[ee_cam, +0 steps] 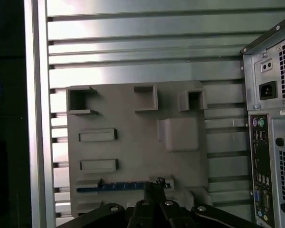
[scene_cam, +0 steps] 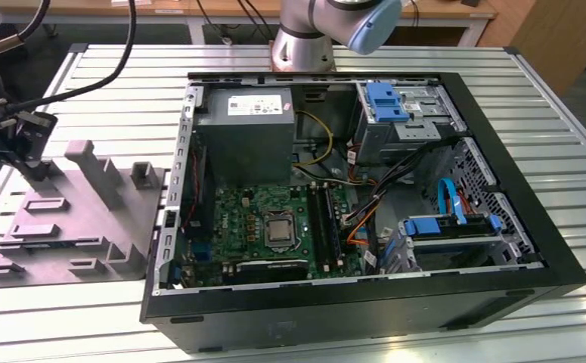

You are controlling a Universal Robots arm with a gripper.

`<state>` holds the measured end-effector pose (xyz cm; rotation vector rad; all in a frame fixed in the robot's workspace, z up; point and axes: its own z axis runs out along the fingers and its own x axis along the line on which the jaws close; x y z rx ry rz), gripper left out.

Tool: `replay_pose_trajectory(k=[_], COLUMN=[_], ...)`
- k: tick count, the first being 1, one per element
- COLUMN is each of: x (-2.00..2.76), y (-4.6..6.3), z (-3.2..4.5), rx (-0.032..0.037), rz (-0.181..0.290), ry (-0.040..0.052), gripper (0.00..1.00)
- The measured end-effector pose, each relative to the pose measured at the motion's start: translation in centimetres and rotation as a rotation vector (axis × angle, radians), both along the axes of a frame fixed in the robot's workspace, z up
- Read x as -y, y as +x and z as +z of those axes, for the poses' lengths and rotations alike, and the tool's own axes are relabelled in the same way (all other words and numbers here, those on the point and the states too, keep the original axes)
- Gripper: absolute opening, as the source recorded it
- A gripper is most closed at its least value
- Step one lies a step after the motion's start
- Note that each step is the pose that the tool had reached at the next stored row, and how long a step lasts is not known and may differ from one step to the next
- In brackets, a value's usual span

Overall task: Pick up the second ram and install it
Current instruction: 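Reach for the second ram, then pick up the second ram and move it above second insertion slot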

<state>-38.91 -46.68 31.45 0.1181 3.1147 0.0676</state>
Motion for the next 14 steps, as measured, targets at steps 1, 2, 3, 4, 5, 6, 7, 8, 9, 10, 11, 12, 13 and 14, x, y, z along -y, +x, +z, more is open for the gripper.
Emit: replay_pose_trajectory(k=[1,2,3,4,5,6,7,8,9,10,11,12,13,14], x=[0.06,0.12,0.18,0.24,0.29,0.35,0.40,0.45,0.49,0.53,0.54,0.54,0.54,0.54], y=[-0.1,-0.2,-0.3,-0.4,-0.5,-0.6,-0.7,-0.8,-0.9,-0.9,-1.0,-1.0,-1.0,-1.0], z=[-0.13,-0.26,-0.40,-0.52,-0.64,-0.77,-0.88,-1.00,-1.13,-1.22,-1.27,-1.27,-1.27,-1.27], rx=[-0.0003,-0.0007,-0.0009,-0.0013,-0.0015,-0.0018,-0.0022,-0.0027,-0.0030,-0.0034,-0.0033,-0.0034,-0.0034,-0.0035], rz=[0.000,0.000,0.000,0.000,0.000,0.000,0.000,0.000,0.000,0.000,0.000,0.000,0.000,0.000], ry=[0.0000,-0.0001,0.0000,-0.0001,0.0000,0.0000,0.0000,-0.0001,0.0000,0.0000,0.0001,0.0000,0.0002,0.0004], gripper=[0.11,0.11,0.11,0.11,0.11,0.11,0.11,0.11,0.11,0.11,0.11,0.11,0.11,0.11])
